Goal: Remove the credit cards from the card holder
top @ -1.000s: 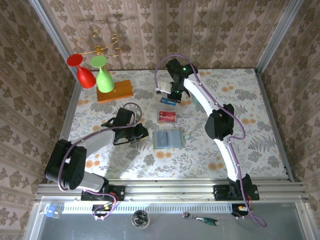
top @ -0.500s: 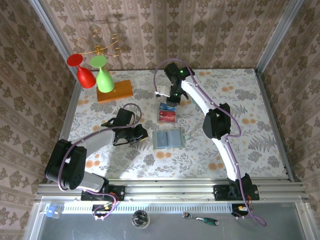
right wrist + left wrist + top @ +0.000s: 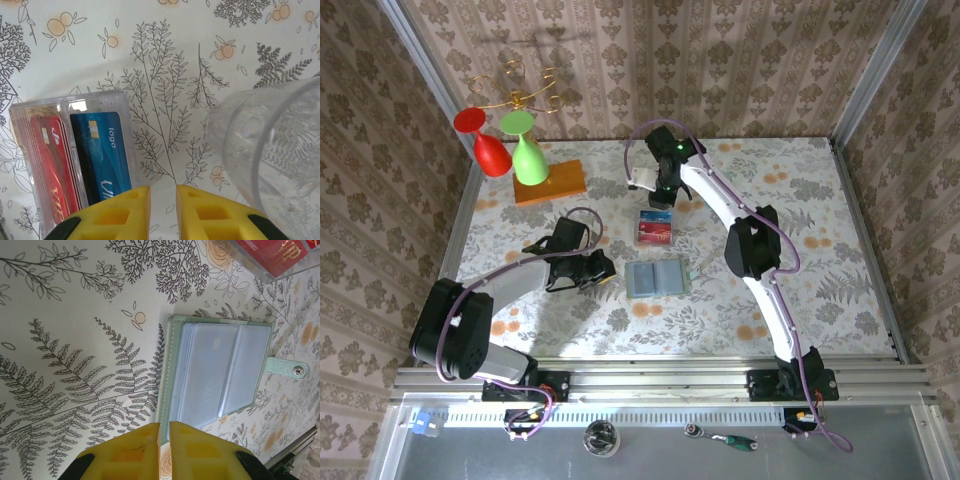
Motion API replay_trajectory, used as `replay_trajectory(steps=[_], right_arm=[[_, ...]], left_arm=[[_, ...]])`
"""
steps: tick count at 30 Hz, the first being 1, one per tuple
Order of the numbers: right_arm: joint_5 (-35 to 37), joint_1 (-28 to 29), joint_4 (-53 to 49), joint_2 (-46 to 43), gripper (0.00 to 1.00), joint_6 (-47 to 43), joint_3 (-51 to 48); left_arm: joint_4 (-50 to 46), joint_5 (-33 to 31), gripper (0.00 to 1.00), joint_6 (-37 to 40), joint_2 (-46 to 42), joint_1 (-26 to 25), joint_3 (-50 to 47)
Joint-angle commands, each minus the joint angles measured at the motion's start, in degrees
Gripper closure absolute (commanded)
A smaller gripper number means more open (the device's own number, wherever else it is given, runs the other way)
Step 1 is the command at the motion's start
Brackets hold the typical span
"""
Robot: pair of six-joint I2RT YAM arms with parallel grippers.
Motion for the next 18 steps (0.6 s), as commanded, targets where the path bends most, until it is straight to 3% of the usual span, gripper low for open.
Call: replay_trajectory(steps=[1, 11, 18], right_arm=[[1.27, 0.74, 1.71, -3.00, 0.78, 3.02, -1.69], [4.06, 3.76, 17.44, -15.03, 0.75, 20.49, -21.73], [6.20, 7.02, 22.61, -22.84, 0.74, 35.25, -33.03]], left_arm=[[-0.18, -0.70, 0.86, -0.74, -0.22, 0.35, 0.31], [2.37, -0.83, 0.86, 0.22, 2.09, 0.37, 1.17], [5.93, -0.75, 0.86, 0.44, 3.73, 0.35, 1.46]])
